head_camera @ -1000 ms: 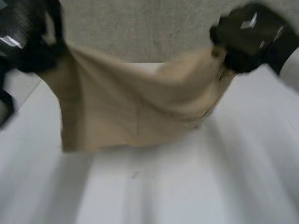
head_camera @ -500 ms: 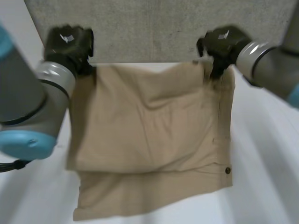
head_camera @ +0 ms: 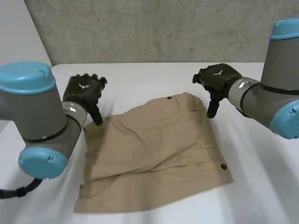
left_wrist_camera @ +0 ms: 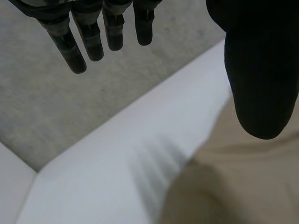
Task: Fold the shorts.
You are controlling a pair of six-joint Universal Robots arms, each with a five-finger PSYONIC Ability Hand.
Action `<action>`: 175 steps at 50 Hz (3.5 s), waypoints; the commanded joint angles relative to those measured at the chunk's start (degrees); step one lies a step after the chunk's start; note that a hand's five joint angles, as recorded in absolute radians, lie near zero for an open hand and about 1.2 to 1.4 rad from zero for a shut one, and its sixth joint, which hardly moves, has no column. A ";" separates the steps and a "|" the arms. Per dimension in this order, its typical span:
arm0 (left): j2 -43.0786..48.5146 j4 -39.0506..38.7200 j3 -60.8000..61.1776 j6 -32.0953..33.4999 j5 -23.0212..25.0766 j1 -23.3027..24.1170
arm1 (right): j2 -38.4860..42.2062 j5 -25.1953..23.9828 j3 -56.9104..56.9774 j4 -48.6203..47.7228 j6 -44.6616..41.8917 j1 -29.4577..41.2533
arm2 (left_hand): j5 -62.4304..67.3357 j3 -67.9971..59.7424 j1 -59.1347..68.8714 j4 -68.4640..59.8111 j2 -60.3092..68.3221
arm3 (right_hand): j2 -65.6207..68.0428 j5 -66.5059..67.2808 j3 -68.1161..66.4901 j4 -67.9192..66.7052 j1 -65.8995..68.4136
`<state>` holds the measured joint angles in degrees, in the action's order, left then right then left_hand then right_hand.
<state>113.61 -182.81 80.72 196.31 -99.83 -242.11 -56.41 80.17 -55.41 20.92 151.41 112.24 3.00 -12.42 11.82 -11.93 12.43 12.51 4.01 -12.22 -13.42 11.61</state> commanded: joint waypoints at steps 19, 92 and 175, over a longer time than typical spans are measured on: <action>17.78 2.01 -5.31 0.56 6.05 -1.08 | 21.60 -4.41 8.65 -9.23 -0.42 0.61 | 15.04 -15.62 16.22 -16.11 15.61 | 20.28 18.78 -20.57 -19.37 21.17; -23.97 11.42 -6.27 -0.23 9.12 -0.82 | -21.03 -6.26 -2.68 6.32 -2.09 -0.09 | 67.00 -67.58 68.18 -68.07 67.57 | 67.49 65.99 -67.78 -66.58 68.39; -3.75 -4.05 27.39 -5.41 0.25 0.06 | 5.61 -9.33 -26.24 -25.76 -7.01 -1.59 | 13.02 -13.60 14.20 -14.09 13.59 | 26.33 24.83 -26.62 -25.42 27.22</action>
<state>106.31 -186.39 109.55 190.77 -99.41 -242.43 -52.45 70.76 -82.62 -4.98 145.38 110.83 12.93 -23.41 24.12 -23.12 23.70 30.97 19.94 -31.04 -30.81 26.25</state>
